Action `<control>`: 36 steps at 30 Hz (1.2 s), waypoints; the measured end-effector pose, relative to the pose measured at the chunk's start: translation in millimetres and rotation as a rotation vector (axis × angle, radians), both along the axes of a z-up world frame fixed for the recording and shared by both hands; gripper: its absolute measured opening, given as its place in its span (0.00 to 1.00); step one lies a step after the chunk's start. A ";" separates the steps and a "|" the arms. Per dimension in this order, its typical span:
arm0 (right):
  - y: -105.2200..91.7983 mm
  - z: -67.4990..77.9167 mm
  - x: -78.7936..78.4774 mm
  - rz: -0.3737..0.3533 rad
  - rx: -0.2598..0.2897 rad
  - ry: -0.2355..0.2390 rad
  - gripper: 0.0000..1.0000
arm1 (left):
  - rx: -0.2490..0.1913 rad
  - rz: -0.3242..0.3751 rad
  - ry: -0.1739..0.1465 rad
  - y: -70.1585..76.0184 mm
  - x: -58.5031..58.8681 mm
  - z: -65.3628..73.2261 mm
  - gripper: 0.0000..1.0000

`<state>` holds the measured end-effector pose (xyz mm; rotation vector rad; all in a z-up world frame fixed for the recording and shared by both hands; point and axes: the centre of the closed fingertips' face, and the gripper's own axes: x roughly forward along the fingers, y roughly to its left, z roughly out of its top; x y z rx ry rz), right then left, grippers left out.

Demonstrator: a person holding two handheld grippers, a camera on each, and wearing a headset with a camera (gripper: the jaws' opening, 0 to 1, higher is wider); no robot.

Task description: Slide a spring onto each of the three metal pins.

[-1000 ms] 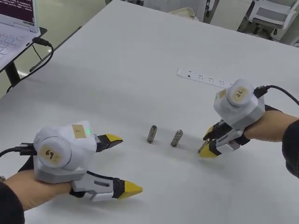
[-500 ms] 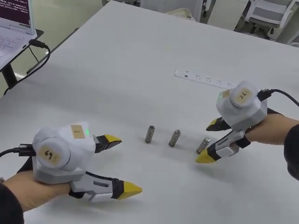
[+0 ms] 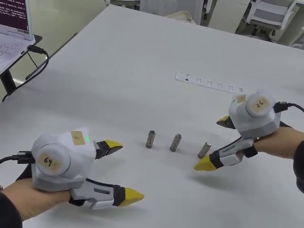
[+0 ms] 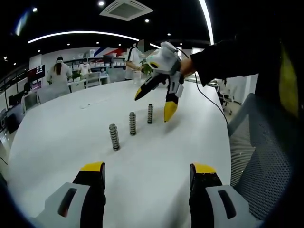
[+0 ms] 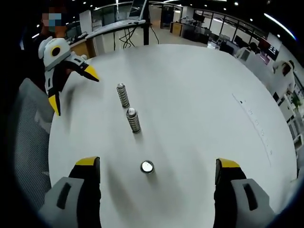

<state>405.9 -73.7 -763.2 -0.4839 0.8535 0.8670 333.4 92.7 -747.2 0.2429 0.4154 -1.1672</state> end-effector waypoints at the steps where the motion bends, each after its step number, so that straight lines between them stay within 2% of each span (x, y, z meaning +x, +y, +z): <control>1: -0.8 0.2 -0.2 -0.001 0.002 -0.008 1.00 | 0.000 0.000 -0.001 0.0 0.0 0.6 0.69; 8: -6.5 1.6 -7.2 -0.033 0.042 -0.030 1.00 | 0.001 0.003 0.002 -0.3 -0.6 1.0 0.69; 22: -7.0 23.0 -24.6 -0.103 0.132 -0.119 1.00 | -0.008 0.020 0.003 -1.4 2.4 4.9 0.70; 36: -18.6 32.2 -67.7 -0.174 0.182 -0.158 1.00 | -0.018 0.026 -0.005 -3.9 -4.0 13.1 0.70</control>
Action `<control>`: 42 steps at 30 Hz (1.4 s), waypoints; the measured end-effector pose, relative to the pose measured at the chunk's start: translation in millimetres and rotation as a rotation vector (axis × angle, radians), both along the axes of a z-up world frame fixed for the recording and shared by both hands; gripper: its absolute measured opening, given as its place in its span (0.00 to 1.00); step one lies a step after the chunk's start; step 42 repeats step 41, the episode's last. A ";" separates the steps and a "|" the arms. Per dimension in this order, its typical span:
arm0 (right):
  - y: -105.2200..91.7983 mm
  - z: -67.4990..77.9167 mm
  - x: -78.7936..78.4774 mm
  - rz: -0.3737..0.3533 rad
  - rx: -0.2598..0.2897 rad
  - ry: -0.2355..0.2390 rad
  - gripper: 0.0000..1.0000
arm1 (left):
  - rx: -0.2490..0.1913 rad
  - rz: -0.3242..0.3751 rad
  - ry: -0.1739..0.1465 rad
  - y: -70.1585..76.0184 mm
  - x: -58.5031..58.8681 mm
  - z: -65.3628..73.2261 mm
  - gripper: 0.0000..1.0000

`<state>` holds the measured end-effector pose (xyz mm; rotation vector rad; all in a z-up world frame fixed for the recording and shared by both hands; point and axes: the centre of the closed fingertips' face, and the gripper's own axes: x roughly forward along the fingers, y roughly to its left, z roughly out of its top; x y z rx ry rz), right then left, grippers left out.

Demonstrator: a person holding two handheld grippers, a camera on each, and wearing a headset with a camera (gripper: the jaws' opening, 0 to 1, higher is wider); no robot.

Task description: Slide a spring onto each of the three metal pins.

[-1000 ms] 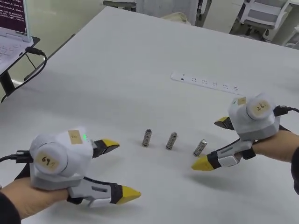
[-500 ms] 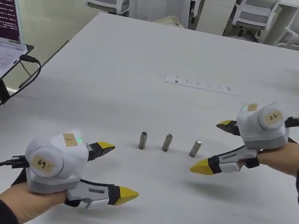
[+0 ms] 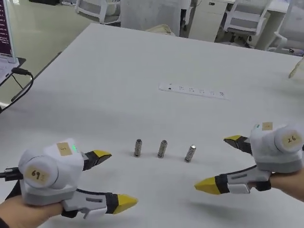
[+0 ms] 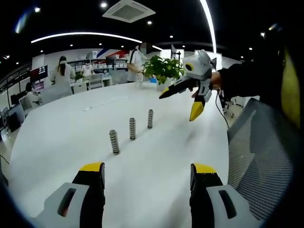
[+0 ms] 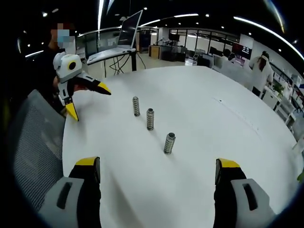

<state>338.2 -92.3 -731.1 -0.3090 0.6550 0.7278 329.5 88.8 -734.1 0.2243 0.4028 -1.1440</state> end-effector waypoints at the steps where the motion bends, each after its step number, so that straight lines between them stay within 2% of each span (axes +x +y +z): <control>1: -0.4 -0.4 -4.9 -0.003 -0.002 0.003 1.00 | -0.001 0.001 0.001 0.6 -1.1 0.2 0.70; 9: -3.4 -1.5 -32.4 -0.029 0.011 0.001 1.00 | -0.014 0.026 0.000 5.5 -7.4 4.8 0.71; 15: -5.6 0.3 -43.5 -0.051 0.026 -0.007 1.00 | -0.025 0.043 -0.001 7.4 -9.6 9.1 0.72; 23: -9.6 10.0 -50.1 -0.098 0.061 -0.037 1.00 | -0.041 0.066 0.001 9.9 -13.7 14.5 0.73; 27: -10.2 15.6 -52.6 -0.141 0.113 -0.061 1.00 | -0.048 0.078 0.006 12.5 -15.3 15.4 0.74; 32: -15.8 11.7 -51.5 -0.183 0.143 -0.072 1.00 | -0.057 0.091 0.016 13.7 -15.2 15.6 0.73; 34: -15.3 13.8 -50.4 -0.193 0.168 -0.083 1.00 | -0.061 0.093 0.017 12.7 -15.9 16.3 0.73; 35: -14.4 15.9 -49.3 -0.207 0.200 -0.089 1.00 | -0.063 0.095 0.018 12.3 -16.0 16.6 0.73; 37: -14.6 14.1 -49.2 -0.207 0.218 -0.088 1.00 | -0.066 0.098 0.019 12.1 -15.6 16.5 0.73; 42: -11.1 5.4 -51.5 -0.192 0.203 -0.076 1.00 | -0.075 0.111 0.029 12.8 -13.1 15.0 0.73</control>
